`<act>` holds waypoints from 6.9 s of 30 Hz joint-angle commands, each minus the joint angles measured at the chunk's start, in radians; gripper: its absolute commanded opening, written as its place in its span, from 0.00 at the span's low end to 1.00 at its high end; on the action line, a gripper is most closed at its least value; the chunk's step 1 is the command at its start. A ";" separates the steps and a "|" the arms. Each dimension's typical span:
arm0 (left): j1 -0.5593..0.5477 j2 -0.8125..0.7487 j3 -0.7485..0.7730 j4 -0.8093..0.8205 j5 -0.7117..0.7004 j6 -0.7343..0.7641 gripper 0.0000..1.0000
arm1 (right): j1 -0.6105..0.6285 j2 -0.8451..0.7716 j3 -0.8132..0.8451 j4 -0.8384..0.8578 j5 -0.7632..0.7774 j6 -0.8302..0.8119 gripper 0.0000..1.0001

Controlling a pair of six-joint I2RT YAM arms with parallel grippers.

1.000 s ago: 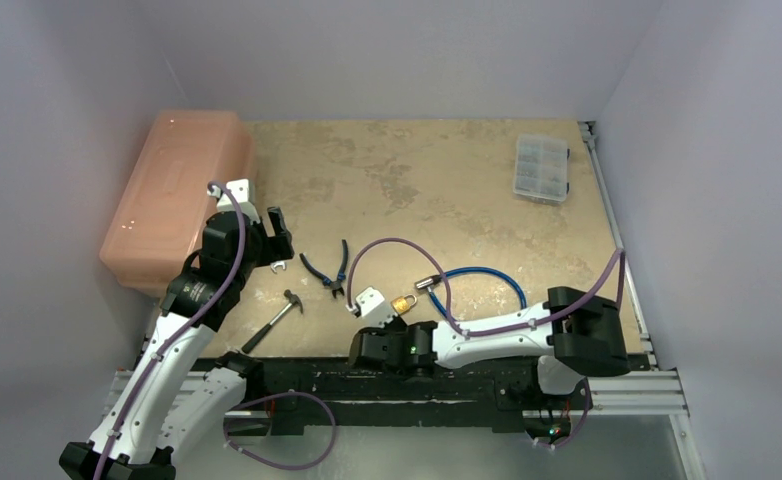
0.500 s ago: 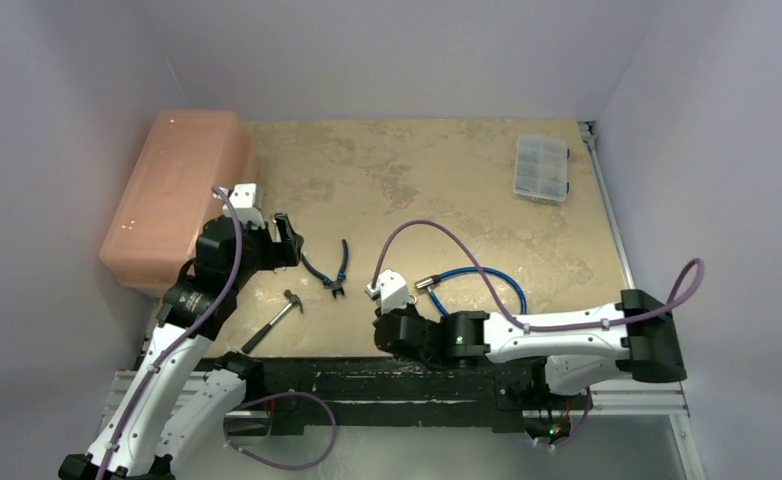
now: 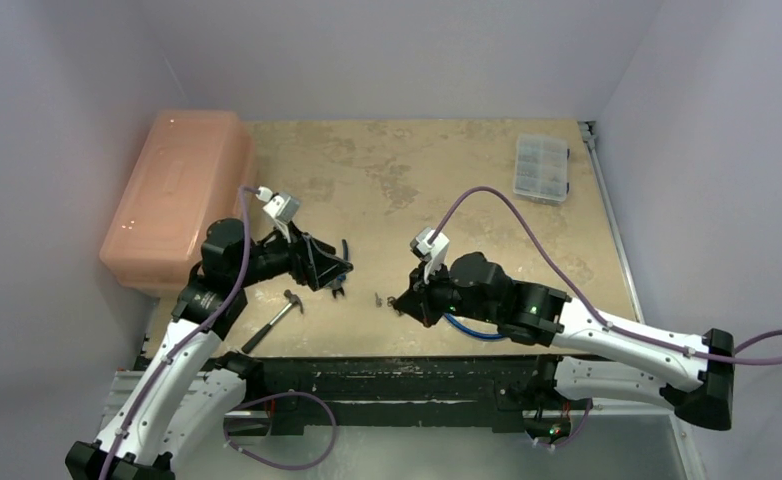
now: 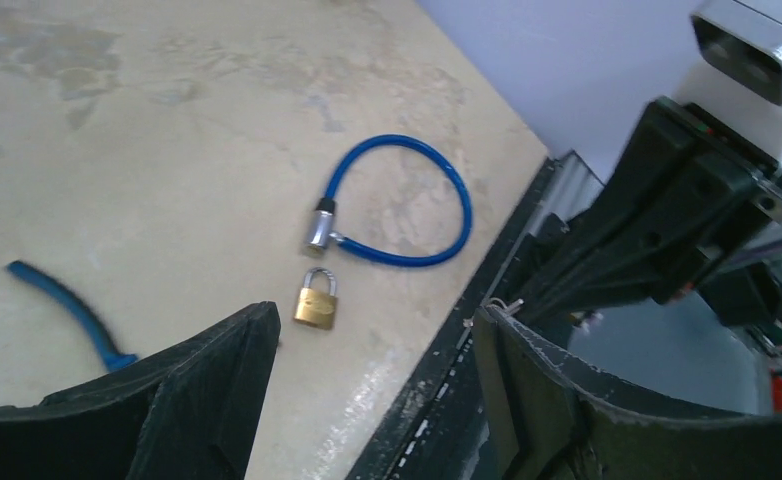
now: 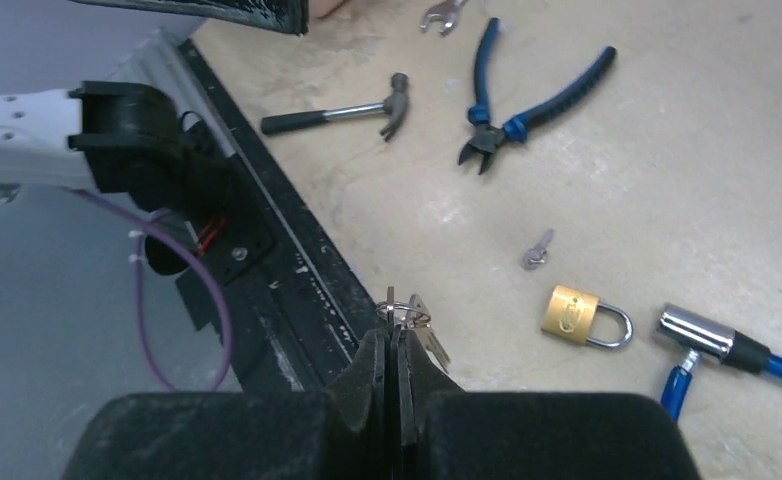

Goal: Unlock with the key

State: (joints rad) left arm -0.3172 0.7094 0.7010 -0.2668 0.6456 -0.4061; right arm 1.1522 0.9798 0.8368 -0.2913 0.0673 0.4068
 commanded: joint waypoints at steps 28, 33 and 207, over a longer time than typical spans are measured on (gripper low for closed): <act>-0.571 0.201 -0.068 0.471 -0.110 -0.160 0.66 | -0.250 -0.104 -0.074 0.013 -0.585 0.080 0.00; -0.580 0.170 -0.046 0.394 -0.192 -0.151 0.64 | -0.250 -0.122 -0.053 -0.046 -0.497 0.020 0.00; -0.602 -0.140 -0.124 0.372 -0.790 -0.862 0.00 | 0.010 -0.292 0.003 0.140 0.141 -0.035 0.90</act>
State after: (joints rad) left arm -0.9188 0.5900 0.4995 0.0715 -0.1349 -1.4208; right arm 1.3041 0.6926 0.7616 -0.0895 0.5556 0.1177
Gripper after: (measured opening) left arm 0.050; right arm 0.872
